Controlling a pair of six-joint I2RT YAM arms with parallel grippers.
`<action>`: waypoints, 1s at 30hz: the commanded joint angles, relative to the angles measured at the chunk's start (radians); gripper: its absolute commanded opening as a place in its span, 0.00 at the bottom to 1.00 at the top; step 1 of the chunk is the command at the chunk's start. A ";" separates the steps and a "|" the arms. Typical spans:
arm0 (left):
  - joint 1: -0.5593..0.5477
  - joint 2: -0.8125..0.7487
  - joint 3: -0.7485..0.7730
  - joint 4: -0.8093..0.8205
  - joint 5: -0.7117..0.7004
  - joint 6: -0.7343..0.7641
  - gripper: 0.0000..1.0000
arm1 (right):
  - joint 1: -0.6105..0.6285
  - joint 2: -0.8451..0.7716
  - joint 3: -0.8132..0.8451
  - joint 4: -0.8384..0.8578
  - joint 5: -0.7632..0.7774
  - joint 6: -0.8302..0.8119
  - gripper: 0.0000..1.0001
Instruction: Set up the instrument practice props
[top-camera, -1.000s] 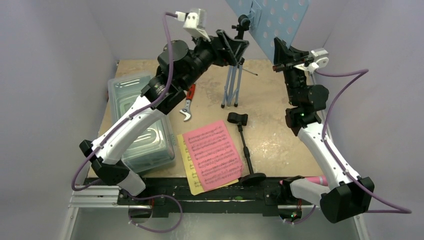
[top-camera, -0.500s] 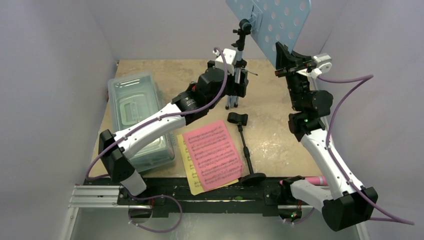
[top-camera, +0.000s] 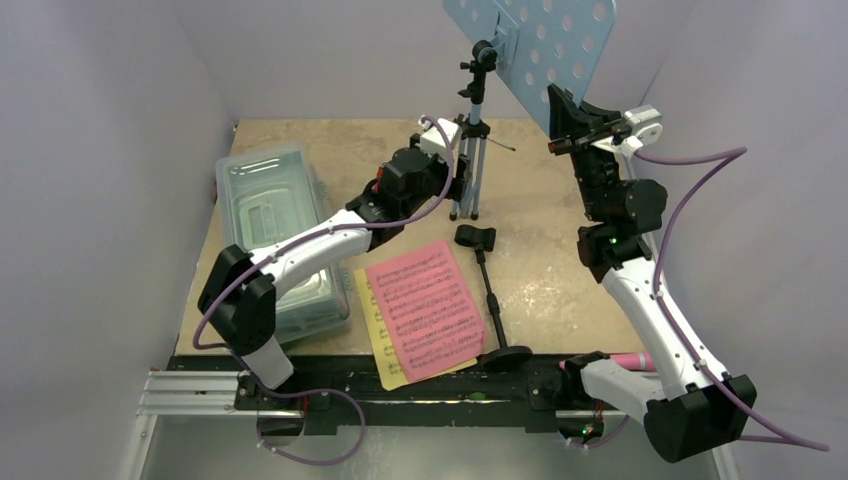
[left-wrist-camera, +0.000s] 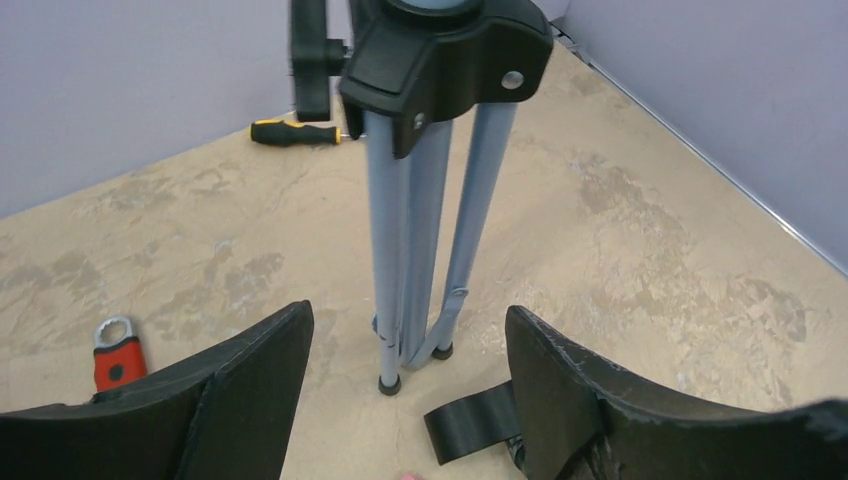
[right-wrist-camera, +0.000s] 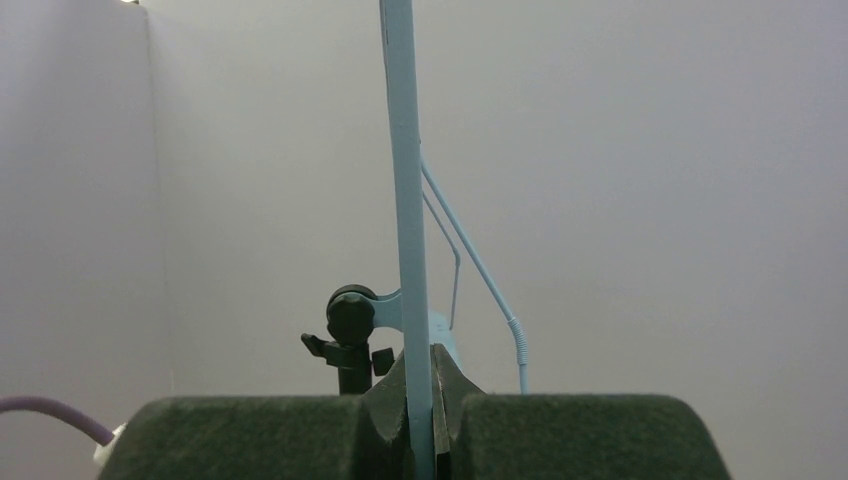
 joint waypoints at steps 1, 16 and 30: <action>0.001 0.059 0.007 0.185 0.049 0.121 0.66 | 0.007 -0.056 0.080 0.144 -0.003 0.026 0.00; 0.005 0.203 0.003 0.353 0.157 0.237 0.45 | 0.006 -0.069 0.097 0.088 -0.021 0.009 0.00; 0.003 0.215 -0.061 0.401 0.030 0.333 0.00 | 0.006 -0.144 0.010 0.024 0.053 -0.016 0.00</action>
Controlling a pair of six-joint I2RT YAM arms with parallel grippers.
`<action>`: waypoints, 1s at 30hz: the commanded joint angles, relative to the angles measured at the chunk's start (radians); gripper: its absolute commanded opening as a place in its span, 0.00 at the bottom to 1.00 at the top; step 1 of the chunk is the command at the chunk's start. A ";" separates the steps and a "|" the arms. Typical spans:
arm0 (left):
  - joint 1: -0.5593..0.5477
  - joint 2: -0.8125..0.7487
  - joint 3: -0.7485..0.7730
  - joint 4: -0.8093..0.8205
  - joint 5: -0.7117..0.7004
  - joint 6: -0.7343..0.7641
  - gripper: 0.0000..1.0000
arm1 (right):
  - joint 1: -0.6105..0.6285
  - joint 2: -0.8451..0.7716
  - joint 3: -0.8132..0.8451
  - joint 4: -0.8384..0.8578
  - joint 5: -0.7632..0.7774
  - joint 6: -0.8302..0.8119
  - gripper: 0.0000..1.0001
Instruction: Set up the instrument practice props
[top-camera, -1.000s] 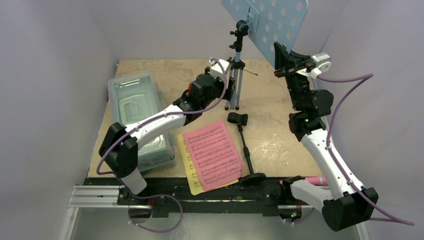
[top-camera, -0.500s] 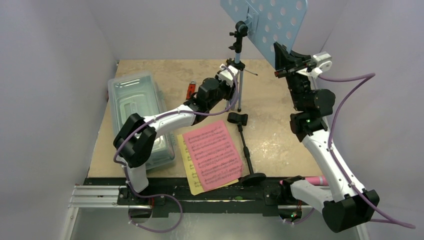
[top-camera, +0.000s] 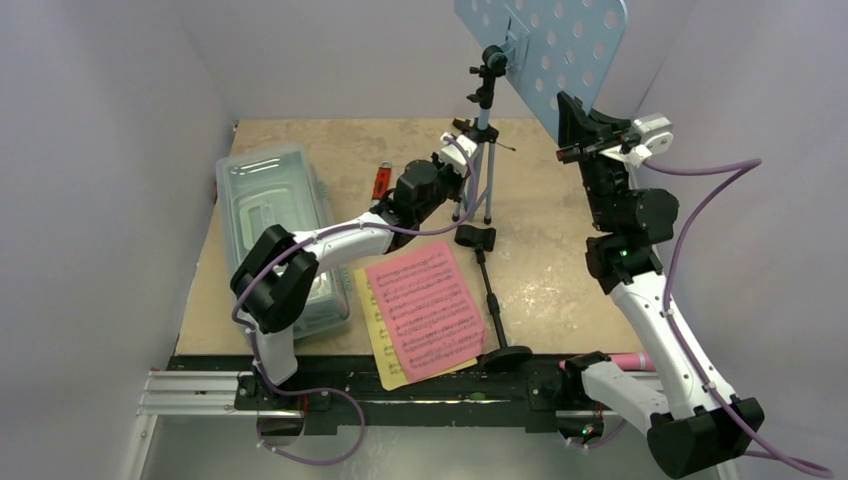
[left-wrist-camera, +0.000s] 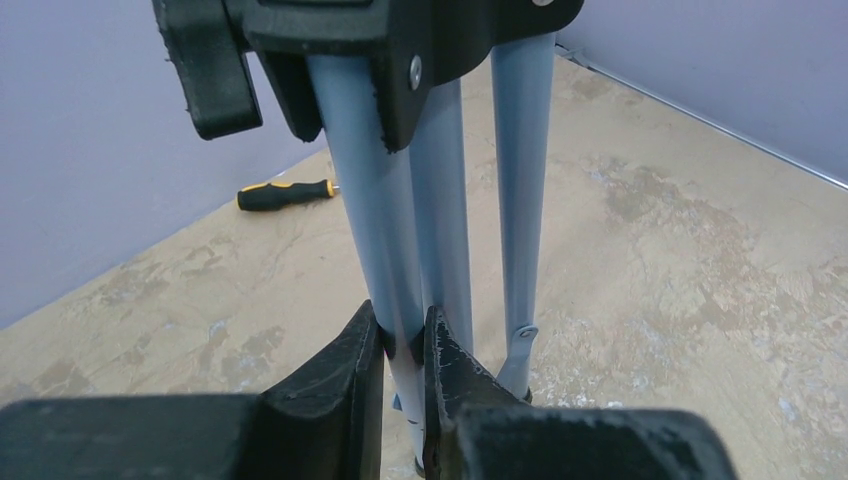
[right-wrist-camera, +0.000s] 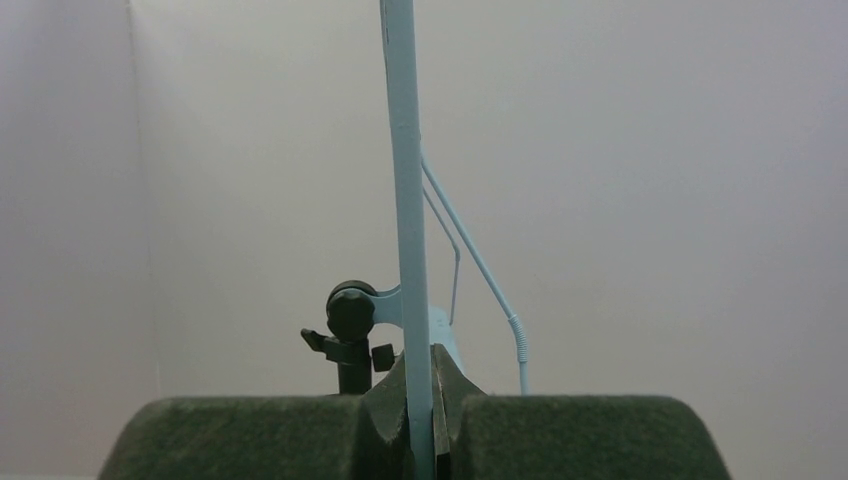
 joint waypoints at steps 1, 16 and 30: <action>-0.005 0.005 -0.024 0.042 -0.074 0.114 0.00 | 0.009 -0.077 0.012 0.104 0.048 0.011 0.03; -0.039 0.025 -0.016 0.027 -0.082 0.114 0.00 | 0.008 -0.064 0.089 -0.064 0.062 0.023 0.67; -0.039 0.048 0.008 -0.016 -0.103 0.077 0.00 | 0.009 -0.148 0.300 -0.815 0.250 0.133 0.98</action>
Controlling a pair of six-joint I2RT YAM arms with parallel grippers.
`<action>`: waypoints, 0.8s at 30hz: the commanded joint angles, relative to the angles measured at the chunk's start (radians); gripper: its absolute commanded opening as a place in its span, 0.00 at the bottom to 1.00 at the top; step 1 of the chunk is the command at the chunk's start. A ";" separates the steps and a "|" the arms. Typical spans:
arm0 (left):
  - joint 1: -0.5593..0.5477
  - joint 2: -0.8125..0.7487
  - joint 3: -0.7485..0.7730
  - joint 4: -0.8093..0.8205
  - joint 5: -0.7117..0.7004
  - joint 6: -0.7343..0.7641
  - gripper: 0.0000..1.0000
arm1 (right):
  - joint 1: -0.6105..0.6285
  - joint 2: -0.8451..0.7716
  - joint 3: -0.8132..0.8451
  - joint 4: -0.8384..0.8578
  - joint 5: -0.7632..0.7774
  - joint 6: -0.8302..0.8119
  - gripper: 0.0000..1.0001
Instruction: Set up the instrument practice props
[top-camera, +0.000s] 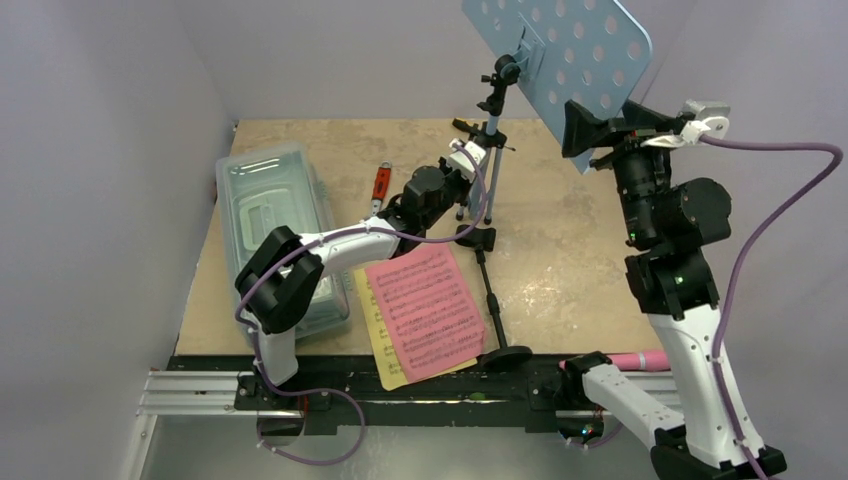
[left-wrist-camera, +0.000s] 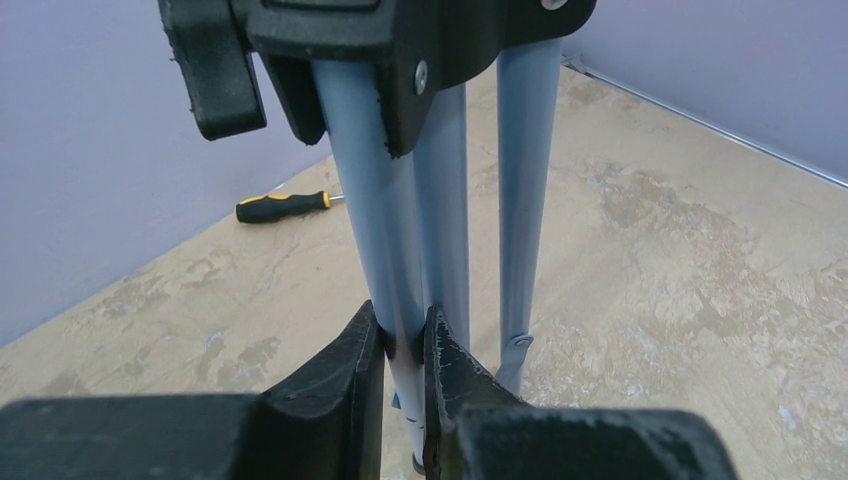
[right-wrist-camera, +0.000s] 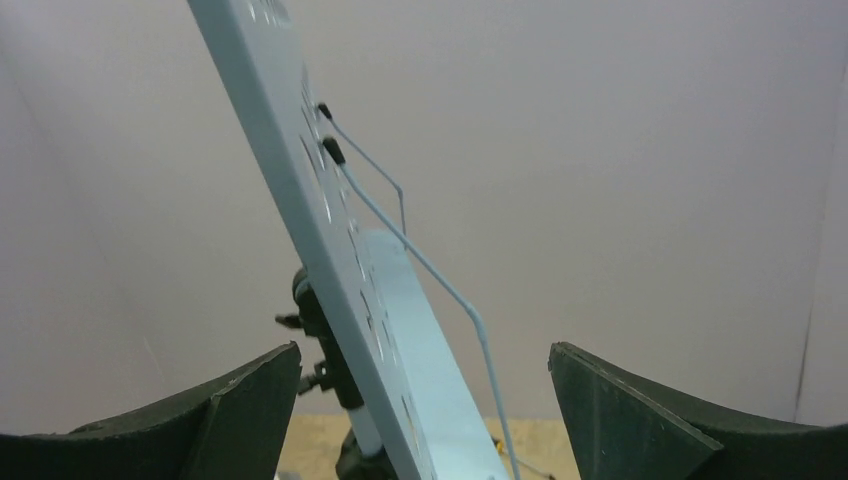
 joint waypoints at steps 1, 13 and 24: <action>0.006 0.038 0.024 -0.073 -0.044 0.038 0.00 | 0.002 -0.086 -0.004 -0.252 0.060 0.068 0.98; 0.006 0.047 0.052 -0.134 -0.066 0.018 0.00 | 0.003 -0.319 -0.139 -0.522 -0.030 0.141 0.98; 0.005 0.026 0.042 -0.145 -0.076 0.006 0.00 | 0.002 -0.483 -0.721 -0.150 -0.156 0.228 0.98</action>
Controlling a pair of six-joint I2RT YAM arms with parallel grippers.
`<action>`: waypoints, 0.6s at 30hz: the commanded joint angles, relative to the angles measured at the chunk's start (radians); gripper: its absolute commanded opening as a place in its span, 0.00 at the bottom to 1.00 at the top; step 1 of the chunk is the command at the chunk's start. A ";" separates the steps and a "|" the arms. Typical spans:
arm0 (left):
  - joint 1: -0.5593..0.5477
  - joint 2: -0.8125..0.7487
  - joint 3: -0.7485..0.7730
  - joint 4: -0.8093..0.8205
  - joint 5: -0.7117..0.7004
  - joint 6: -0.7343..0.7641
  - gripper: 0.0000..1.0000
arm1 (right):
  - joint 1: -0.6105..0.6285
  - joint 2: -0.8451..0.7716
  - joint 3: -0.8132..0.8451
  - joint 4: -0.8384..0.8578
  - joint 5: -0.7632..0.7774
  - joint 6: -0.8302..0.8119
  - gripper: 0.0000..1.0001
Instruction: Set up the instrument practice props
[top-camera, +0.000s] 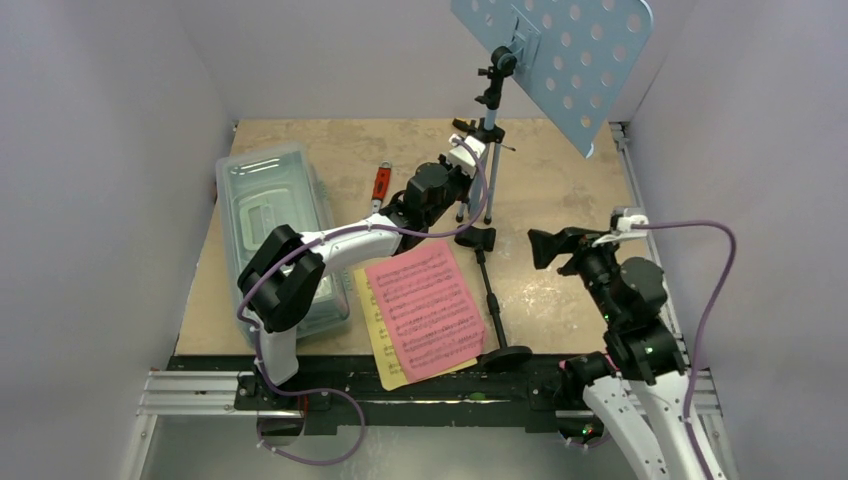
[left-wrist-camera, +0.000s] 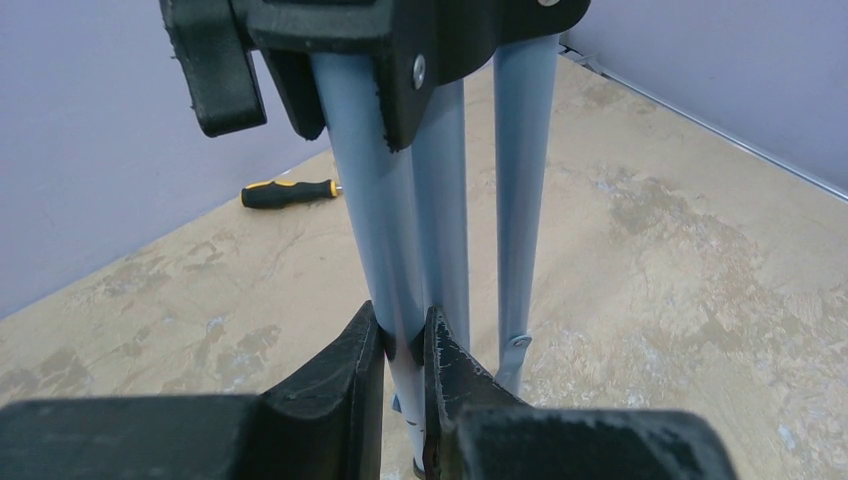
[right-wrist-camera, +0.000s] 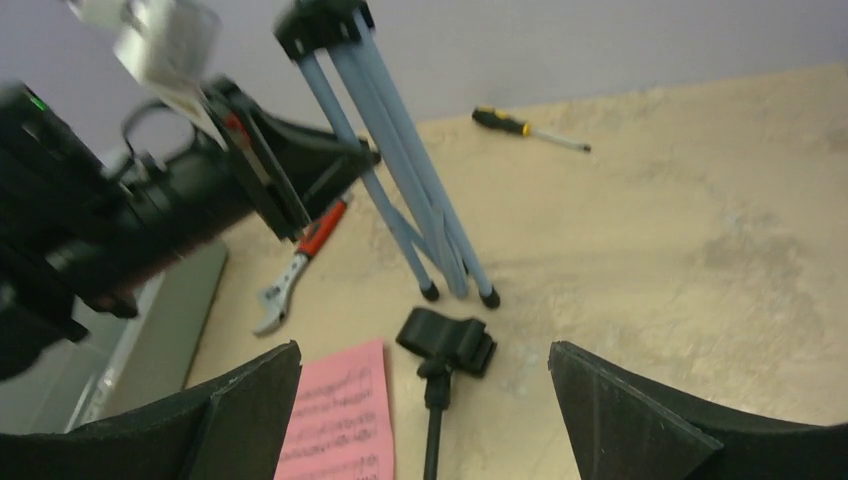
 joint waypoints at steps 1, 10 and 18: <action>0.005 0.007 0.002 -0.099 -0.035 0.047 0.00 | 0.002 -0.013 -0.220 0.318 -0.058 0.049 0.98; 0.005 -0.008 0.005 -0.116 -0.035 0.047 0.00 | 0.002 0.422 -0.412 1.106 -0.087 -0.041 0.98; 0.001 -0.004 0.006 -0.119 -0.032 0.039 0.00 | 0.003 0.776 -0.233 1.311 -0.085 -0.146 0.71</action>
